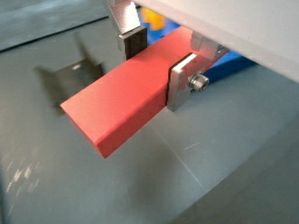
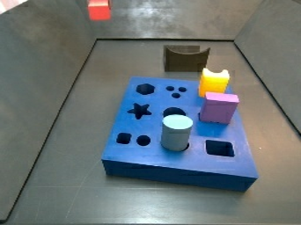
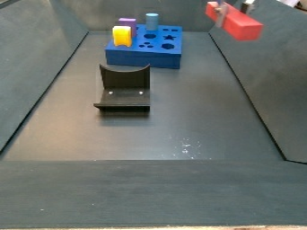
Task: Pick up the rectangle object. Move up. Place the rectangle object on the fixture. Regrasp the rectangle object. Move to above the board. Insert the rectangle object.
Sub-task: Place the rectangle object on the fixture.
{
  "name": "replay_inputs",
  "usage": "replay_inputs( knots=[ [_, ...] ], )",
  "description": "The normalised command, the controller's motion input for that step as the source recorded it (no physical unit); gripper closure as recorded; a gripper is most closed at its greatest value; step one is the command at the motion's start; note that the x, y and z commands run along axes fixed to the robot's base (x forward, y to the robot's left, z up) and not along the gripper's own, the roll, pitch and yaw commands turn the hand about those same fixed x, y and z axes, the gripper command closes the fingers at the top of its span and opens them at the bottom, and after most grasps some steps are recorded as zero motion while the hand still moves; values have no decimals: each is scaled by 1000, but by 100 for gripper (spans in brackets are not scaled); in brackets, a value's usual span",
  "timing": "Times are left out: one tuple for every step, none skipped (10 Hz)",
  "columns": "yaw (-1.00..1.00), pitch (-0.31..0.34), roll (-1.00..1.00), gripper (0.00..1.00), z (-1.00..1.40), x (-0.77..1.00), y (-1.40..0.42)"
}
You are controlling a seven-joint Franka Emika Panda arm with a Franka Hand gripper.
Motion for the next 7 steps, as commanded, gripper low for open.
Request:
replay_inputs(
  knots=[
    [-613, 101, -34, 100, -100, 1000, -389],
    [-405, 90, -57, 100, -94, 1000, -344],
    [-202, 79, -78, 100, -85, 1000, -291],
    [-117, 75, -91, 100, -80, 1000, -255],
    [-85, 73, -96, 100, -77, 1000, -237],
    [-34, 71, -93, 100, -68, 1000, -195],
    [-15, 72, -90, 100, -66, 1000, -176]
  ],
)
